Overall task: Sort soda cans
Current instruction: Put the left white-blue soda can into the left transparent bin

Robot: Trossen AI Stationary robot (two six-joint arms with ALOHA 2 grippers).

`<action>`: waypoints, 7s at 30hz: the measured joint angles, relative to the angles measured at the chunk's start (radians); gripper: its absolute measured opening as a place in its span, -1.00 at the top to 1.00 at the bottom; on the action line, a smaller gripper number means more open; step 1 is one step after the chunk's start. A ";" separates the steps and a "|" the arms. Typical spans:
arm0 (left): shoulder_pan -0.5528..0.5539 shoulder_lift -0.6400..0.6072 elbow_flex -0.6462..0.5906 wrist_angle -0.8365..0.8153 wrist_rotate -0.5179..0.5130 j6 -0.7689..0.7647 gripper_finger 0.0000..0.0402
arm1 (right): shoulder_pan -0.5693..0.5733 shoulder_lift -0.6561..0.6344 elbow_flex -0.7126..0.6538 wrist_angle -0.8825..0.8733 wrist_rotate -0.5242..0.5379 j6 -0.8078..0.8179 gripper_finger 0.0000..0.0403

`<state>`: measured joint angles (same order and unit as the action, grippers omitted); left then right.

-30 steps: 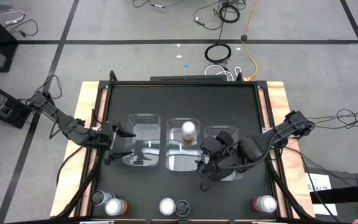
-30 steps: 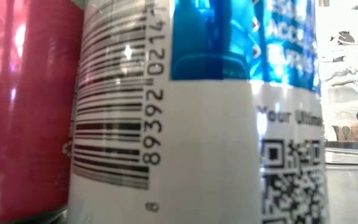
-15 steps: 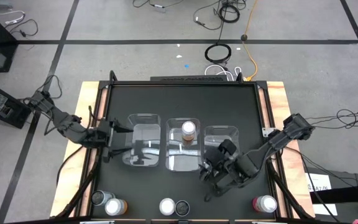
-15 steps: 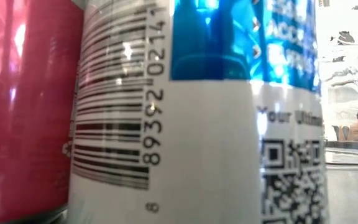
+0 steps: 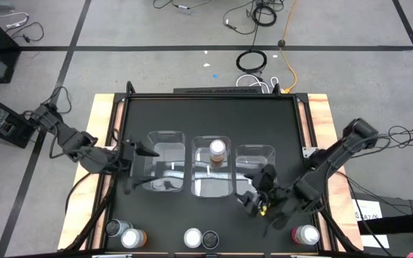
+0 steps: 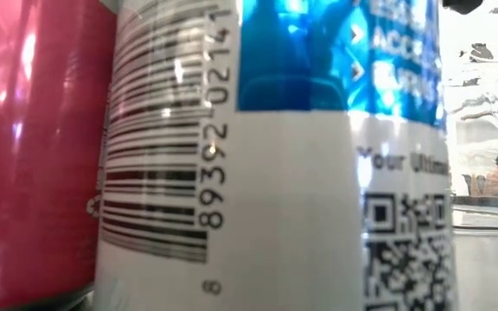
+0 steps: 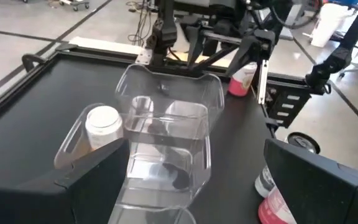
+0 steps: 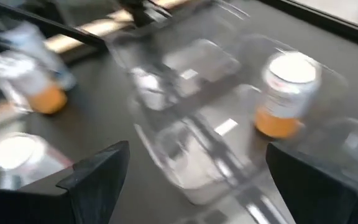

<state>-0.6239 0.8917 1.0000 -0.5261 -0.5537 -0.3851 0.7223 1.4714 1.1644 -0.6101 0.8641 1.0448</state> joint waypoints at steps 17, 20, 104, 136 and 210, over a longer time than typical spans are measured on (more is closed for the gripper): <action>-0.052 0.357 0.382 -0.508 0.081 -0.380 -0.89 | 0.000 -0.356 -0.516 0.709 -0.352 -0.365 -0.84; -0.069 0.407 0.431 -0.599 0.128 -0.537 -0.89 | 0.000 -0.366 -0.516 0.705 -0.376 -0.408 -0.84; -0.502 0.679 0.508 -0.851 0.512 -1.939 -0.89 | -0.002 -0.383 -0.515 0.620 -0.582 -0.489 -0.84; -0.515 0.677 0.352 -0.757 0.580 -1.943 -0.89 | -0.002 -0.383 -0.515 0.620 -0.579 -0.484 -0.84; -0.434 0.320 0.344 -0.873 0.334 -1.672 -0.39 | -0.002 -0.383 -0.515 0.643 -0.541 -0.454 -0.84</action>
<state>-1.0582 1.2116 1.3441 -1.3993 -0.2197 -2.0568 0.7198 1.0885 0.6495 0.0331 0.3236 0.5904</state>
